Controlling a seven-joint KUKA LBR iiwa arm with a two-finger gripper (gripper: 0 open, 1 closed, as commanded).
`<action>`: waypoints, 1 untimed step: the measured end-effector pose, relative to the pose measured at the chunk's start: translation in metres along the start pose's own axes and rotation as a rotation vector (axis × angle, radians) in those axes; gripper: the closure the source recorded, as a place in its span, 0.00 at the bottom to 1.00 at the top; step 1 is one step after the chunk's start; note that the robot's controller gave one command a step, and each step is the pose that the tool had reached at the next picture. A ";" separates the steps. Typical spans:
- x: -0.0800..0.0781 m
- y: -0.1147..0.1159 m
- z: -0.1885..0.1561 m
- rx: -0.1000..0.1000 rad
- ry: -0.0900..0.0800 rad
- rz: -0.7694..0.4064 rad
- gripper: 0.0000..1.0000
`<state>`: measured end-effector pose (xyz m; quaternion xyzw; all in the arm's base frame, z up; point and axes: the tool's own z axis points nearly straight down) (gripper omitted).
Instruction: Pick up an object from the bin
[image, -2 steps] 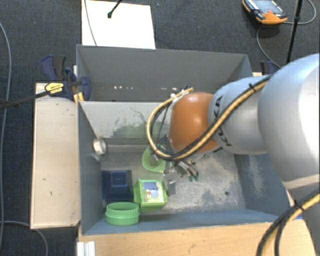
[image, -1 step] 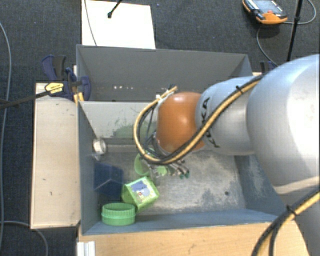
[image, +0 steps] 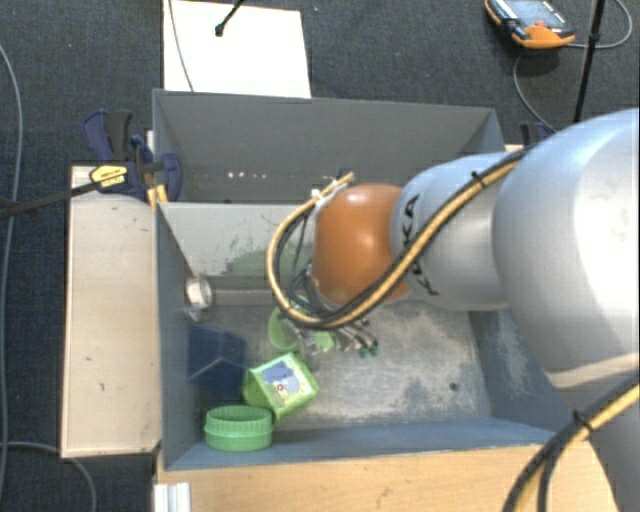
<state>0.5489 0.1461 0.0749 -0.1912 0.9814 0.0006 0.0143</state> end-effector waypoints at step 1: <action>0.004 -0.001 -0.034 -0.002 0.016 0.002 1.00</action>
Offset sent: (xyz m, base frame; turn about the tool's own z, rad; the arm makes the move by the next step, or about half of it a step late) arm 0.0040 -0.0032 0.0483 -0.0272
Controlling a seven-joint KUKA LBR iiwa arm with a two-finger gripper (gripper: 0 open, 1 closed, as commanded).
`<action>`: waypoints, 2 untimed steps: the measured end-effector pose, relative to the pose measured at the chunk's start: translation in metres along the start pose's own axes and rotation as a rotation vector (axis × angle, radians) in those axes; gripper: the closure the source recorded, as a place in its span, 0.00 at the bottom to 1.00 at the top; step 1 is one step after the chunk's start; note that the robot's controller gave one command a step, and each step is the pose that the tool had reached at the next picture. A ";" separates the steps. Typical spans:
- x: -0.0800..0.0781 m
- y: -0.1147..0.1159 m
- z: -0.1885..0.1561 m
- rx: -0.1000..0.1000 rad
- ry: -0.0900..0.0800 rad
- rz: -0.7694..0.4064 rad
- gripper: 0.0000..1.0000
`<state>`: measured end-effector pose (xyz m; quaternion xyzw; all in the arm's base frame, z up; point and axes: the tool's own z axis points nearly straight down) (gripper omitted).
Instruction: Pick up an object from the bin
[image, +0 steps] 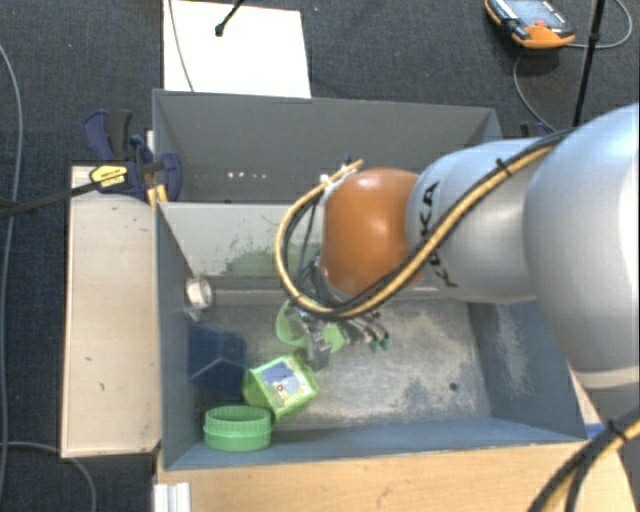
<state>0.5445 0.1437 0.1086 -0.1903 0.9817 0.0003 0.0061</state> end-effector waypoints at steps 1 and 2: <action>-0.005 -0.001 -0.040 0.002 -0.015 -0.006 1.00; -0.007 -0.002 -0.048 0.000 -0.006 -0.075 1.00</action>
Offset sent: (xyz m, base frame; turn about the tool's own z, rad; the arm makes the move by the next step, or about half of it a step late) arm 0.0060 0.0006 0.0486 -0.0779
